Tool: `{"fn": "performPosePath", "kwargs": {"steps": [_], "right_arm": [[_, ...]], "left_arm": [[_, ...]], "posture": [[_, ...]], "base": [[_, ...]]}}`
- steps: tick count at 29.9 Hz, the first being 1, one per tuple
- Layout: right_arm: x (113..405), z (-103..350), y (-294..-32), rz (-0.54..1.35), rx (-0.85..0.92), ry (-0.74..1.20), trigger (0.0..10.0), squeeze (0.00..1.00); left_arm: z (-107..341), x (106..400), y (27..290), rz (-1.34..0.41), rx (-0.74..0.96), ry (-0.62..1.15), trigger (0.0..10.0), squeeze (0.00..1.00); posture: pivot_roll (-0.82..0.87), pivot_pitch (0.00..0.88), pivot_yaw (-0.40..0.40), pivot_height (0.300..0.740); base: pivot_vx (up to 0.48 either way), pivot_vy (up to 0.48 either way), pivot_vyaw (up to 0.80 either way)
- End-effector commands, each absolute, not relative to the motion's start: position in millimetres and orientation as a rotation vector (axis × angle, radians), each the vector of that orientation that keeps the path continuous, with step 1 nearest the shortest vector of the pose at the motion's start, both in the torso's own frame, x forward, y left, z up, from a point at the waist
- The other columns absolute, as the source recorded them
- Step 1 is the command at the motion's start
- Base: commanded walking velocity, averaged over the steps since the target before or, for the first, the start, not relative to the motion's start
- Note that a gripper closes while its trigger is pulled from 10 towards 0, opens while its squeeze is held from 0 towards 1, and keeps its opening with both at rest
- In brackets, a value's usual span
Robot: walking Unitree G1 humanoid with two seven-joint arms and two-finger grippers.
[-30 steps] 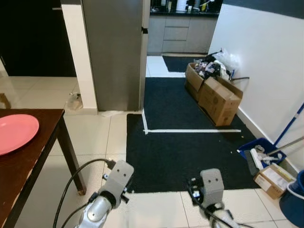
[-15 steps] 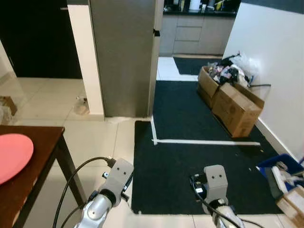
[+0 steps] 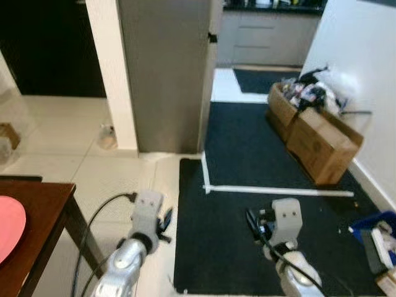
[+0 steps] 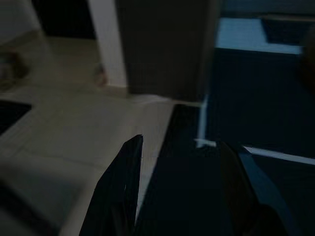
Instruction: Setting the table
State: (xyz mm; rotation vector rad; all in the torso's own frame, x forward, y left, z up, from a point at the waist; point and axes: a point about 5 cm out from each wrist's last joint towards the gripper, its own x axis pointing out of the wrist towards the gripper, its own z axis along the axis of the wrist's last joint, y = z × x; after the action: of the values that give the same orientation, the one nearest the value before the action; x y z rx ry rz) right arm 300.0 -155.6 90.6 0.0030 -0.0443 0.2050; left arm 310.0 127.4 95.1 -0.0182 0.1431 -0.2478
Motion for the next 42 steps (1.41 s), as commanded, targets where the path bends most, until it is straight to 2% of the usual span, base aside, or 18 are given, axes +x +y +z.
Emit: {"fn": "performPosePath", "kwargs": {"steps": [1,4,11,16,21,22,29,37,42], "right_arm": [[296,85,-158,0.201,0.018,-0.018,10.0,0.00],[295,87,-158,0.195,0.082,-0.017,10.0,0.00],[295,91,-162,0.175,0.038,-0.029,10.0,0.00],[302,103,-175,0.077,0.255,-0.057,10.0,0.00],[305,120,-178,0.077,0.376,-0.110,10.0,0.00],[308,138,-176,0.108,0.436,-0.171,10.0,0.00],[309,159,-160,0.214,0.397,-0.225,10.0,0.00],[307,158,-153,0.262,0.383,-0.203,10.0,0.00],[300,148,-147,0.328,0.293,-0.139,10.0,0.00]], "left_arm": [[91,306,124,-0.265,-0.046,0.170,10.0,0.00],[95,307,123,-0.259,-0.070,0.168,10.0,0.00],[99,307,119,-0.263,-0.077,0.174,10.0,0.00],[103,305,118,-0.260,-0.058,0.173,10.0,0.00],[108,306,118,-0.256,-0.019,0.148,10.0,0.00],[114,308,119,-0.249,0.026,0.117,10.0,0.00],[132,315,122,-0.239,0.091,0.049,10.0,0.00],[148,323,129,-0.205,0.101,0.009,10.0,0.00],[150,324,130,-0.189,0.112,0.000,10.0,0.00]], "posture": [[0.03,0.046,0.047,0.740],[0.04,0.047,0.047,0.740],[0.03,0.051,0.046,0.740],[0.03,0.054,0.045,0.740],[0.03,0.056,0.046,0.740],[0.03,0.057,0.047,0.740],[0.03,0.057,0.043,0.740],[0.04,0.053,0.045,0.740],[0.03,0.051,0.046,0.740]], "base": [[0.000,0.000,0.00],[0.000,0.000,0.00],[0.000,0.000,0.49],[0.000,0.000,0.78],[0.000,0.000,0.77],[0.000,0.000,0.77],[0.000,0.000,0.77],[0.000,0.000,0.76],[0.000,0.000,0.76]]}}
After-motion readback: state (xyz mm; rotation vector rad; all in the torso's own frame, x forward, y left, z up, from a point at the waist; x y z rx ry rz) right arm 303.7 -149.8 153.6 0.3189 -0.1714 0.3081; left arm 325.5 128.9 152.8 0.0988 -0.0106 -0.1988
